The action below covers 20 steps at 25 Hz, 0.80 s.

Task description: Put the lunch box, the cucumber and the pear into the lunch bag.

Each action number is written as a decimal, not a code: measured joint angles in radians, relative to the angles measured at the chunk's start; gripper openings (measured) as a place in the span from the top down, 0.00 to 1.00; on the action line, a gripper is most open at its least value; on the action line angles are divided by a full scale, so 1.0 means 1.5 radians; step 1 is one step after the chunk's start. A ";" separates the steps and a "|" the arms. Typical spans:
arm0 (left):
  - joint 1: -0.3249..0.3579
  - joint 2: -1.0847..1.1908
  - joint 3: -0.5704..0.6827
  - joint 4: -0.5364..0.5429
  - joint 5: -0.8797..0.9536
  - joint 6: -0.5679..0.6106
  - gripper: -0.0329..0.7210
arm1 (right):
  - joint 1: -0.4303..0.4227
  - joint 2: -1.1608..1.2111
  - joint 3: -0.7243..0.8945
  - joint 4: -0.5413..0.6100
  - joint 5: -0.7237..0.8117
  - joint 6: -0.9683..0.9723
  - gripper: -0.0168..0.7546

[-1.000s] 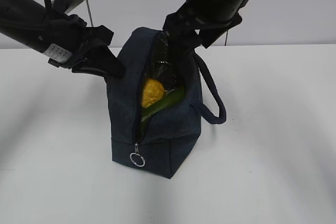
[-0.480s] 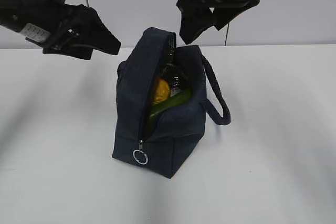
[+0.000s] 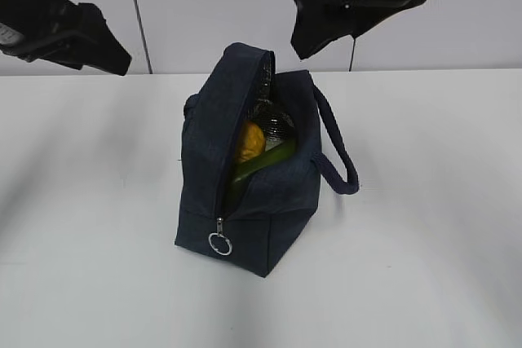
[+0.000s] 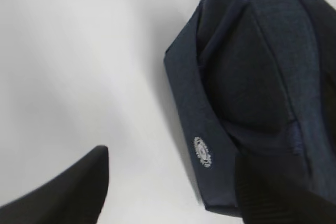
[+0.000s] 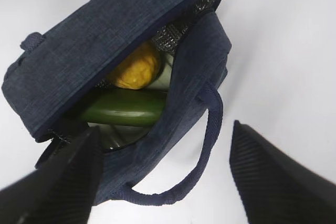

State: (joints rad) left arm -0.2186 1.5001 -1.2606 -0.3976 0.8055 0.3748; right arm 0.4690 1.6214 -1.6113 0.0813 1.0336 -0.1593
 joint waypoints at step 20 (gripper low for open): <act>-0.013 -0.103 0.279 0.170 -0.231 -0.032 0.51 | 0.000 -0.220 0.464 0.097 -0.463 0.007 0.22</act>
State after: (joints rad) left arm -0.2389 1.3462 -0.8419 -0.1423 0.4585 0.3268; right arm 0.4690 1.2921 -0.9154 0.2266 0.3398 -0.1487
